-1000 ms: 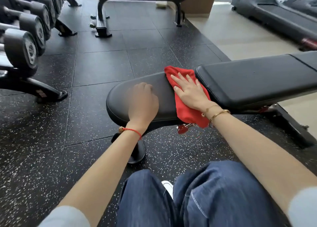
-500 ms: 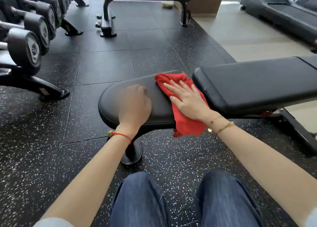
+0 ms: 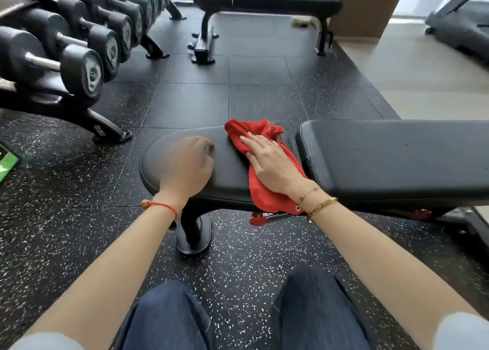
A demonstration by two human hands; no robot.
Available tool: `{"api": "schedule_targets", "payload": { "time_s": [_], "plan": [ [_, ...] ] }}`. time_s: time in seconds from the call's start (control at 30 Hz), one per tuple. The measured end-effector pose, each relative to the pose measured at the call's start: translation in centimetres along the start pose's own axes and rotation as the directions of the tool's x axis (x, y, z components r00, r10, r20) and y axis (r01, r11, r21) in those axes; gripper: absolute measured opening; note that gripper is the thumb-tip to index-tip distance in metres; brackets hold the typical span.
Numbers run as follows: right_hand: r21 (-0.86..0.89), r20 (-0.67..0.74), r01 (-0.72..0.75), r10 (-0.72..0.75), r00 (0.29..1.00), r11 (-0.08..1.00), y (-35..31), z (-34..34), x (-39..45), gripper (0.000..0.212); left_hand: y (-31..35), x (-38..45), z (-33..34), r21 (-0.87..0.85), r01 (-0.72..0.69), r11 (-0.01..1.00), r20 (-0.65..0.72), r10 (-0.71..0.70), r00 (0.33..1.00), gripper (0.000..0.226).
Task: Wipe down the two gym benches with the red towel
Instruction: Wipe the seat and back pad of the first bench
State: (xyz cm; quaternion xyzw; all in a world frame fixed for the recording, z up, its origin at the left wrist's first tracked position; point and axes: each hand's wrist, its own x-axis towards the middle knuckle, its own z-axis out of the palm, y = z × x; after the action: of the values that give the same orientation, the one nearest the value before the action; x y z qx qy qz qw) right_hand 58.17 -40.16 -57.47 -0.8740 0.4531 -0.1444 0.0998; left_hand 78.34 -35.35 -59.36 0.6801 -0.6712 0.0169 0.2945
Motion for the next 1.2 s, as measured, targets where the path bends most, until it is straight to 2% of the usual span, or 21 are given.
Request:
{"api": "schedule_targets", "payload": {
  "time_s": [0.1,0.17,0.33,0.43,0.53,0.6,0.67,0.97,1.2],
  "plan": [
    [-0.016,-0.042,0.018,-0.018,0.999,1.0,0.9,-1.4,-1.5,0.046,1.5,-0.1,0.1,0.082,0.053,0.995,0.023,-0.055,0.998,0.028],
    [-0.015,-0.086,-0.008,0.006,0.996,1.0,2.5,-2.9,-2.8,0.046,3.9,-0.2,0.5,0.05,0.093,0.994,0.014,-0.093,0.996,0.031],
    [-0.064,-0.178,-0.095,0.083,0.98,0.993,8.0,-7.8,-6.9,0.047,11.6,0.5,3.3,-0.049,0.062,0.997,0.05,-0.059,0.997,0.039],
    [-0.124,-0.237,-0.122,0.09,0.967,0.985,11.0,-10.1,-8.6,0.048,14.6,1.2,5.3,-0.038,0.042,0.998,0.07,-0.039,0.997,0.041],
    [-0.185,-0.161,-0.123,0.093,0.983,0.975,13.5,-10.4,-8.7,0.048,16.0,1.5,7.3,0.012,0.063,0.998,0.108,-0.063,0.992,0.042],
    [-0.163,-0.045,-0.101,0.094,0.995,0.982,14.5,-9.0,-8.4,0.049,16.1,1.5,8.2,0.062,0.08,0.995,0.111,-0.087,0.99,0.043],
    [-0.109,0.014,-0.096,0.098,0.995,0.989,15.0,-7.2,-7.9,0.051,15.7,1.6,8.7,0.078,0.088,0.993,0.079,-0.094,0.992,0.042],
    [-0.108,0.113,-0.141,0.153,0.982,0.984,16.7,-6.2,-2.4,0.055,15.9,1.5,8.8,0.086,0.096,0.992,0.018,-0.098,0.995,0.039],
    [-0.086,0.073,0.045,-0.039,0.997,0.995,16.0,-5.6,-7.8,0.054,16.0,1.4,8.7,0.065,0.101,0.993,0.011,-0.102,0.995,0.04]
  ]
}}
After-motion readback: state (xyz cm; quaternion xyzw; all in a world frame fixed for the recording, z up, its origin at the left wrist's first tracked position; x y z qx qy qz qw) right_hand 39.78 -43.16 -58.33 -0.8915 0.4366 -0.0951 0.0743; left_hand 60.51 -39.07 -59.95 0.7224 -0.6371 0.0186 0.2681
